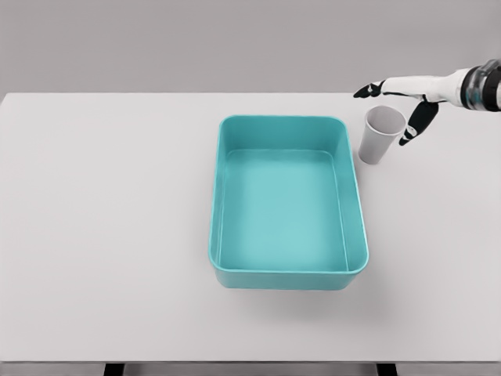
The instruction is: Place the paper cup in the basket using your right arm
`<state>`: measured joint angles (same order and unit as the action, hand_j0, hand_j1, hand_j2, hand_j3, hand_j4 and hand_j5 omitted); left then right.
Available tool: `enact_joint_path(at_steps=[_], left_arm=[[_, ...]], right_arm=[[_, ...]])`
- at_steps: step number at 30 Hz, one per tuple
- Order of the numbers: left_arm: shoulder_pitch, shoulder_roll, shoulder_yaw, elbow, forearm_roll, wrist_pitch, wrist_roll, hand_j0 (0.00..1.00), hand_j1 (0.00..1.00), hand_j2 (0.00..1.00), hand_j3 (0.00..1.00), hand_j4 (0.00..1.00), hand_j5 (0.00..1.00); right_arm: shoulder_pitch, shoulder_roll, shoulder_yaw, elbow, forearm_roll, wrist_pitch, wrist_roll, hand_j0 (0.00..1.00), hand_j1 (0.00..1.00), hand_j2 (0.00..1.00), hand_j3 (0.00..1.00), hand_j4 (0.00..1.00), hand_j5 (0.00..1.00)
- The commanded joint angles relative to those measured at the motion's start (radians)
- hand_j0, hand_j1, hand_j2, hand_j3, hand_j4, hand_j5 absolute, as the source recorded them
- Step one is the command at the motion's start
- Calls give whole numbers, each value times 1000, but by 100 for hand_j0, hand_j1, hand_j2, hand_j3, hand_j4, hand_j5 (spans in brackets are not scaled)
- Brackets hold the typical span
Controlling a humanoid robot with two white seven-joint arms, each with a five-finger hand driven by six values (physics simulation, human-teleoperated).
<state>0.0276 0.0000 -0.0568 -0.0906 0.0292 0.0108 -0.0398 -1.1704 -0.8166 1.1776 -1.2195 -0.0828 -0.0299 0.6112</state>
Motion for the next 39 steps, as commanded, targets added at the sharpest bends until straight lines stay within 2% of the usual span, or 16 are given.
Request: enact_joint_path(at_steps=[1, 7, 12, 15, 17, 24, 39], left_arm=[[0, 0, 0, 0, 0, 0, 0, 100, 100, 100, 100, 100, 100], [0, 0, 0, 0, 0, 0, 0, 100, 100, 100, 100, 100, 100], [0, 0, 0, 0, 0, 0, 0, 100, 100, 100, 100, 100, 100], [0, 0, 0, 0, 0, 0, 0, 100, 100, 100, 100, 100, 100], [0, 0, 0, 0, 0, 0, 0, 100, 100, 100, 100, 100, 100], [0, 0, 0, 0, 0, 0, 0, 100, 100, 100, 100, 100, 100], [0, 0, 0, 0, 0, 0, 0, 100, 100, 100, 100, 100, 100]], right_arm=[[0, 10, 2, 12, -2, -1, 0, 100, 100, 100, 100, 100, 100], [2, 16, 24, 29, 0, -5, 0, 100, 100, 100, 100, 100, 100], [2, 28, 24, 71, 1, -28, 0, 100, 100, 100, 100, 100, 100], [0, 30, 24, 80, 11, -50, 0, 100, 100, 100, 100, 100, 100], [-3, 30, 24, 80, 23, -99, 0, 99, 99, 99, 99, 99, 99], [-5, 30, 36, 80, 101, -154, 0, 97, 97, 97, 97, 97, 97], [-12, 36, 40, 101, 179, -174, 0, 97, 97, 97, 97, 97, 97]])
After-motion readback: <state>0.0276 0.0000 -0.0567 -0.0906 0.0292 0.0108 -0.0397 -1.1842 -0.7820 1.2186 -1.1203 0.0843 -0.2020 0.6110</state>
